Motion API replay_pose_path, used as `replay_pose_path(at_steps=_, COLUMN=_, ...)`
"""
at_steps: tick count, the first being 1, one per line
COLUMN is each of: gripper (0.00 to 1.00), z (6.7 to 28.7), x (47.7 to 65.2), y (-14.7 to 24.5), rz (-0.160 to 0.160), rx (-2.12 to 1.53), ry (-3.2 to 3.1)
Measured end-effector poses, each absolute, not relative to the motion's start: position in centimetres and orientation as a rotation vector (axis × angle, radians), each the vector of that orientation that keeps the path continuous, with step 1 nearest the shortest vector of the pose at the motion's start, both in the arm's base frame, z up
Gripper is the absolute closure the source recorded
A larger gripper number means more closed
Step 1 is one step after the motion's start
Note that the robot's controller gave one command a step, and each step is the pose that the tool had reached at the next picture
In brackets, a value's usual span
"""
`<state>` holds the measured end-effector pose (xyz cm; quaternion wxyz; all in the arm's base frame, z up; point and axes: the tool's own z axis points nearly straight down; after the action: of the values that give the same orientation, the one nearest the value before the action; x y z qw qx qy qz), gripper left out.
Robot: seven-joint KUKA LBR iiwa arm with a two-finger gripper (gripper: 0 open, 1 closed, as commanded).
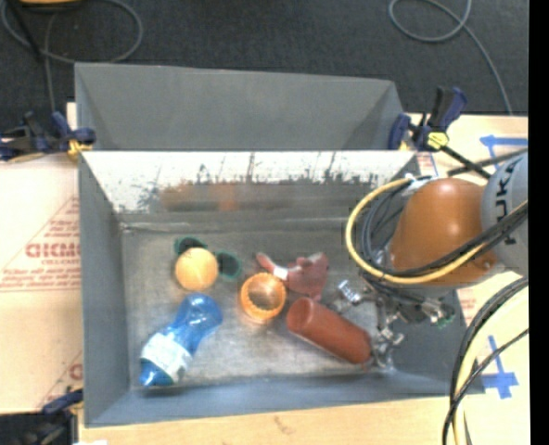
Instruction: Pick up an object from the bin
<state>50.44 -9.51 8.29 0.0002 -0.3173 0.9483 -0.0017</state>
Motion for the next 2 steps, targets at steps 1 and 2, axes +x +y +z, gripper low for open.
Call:
replay_pose_path(at_steps=1, gripper=0.00, z=9.86, x=49.81, y=-9.87, rz=0.001, rx=-1.018, ry=2.968)
replay_pose_path(at_steps=2, gripper=0.00, z=9.96, x=49.43, y=-9.78, rz=-0.004, rx=-1.000, ry=2.973)
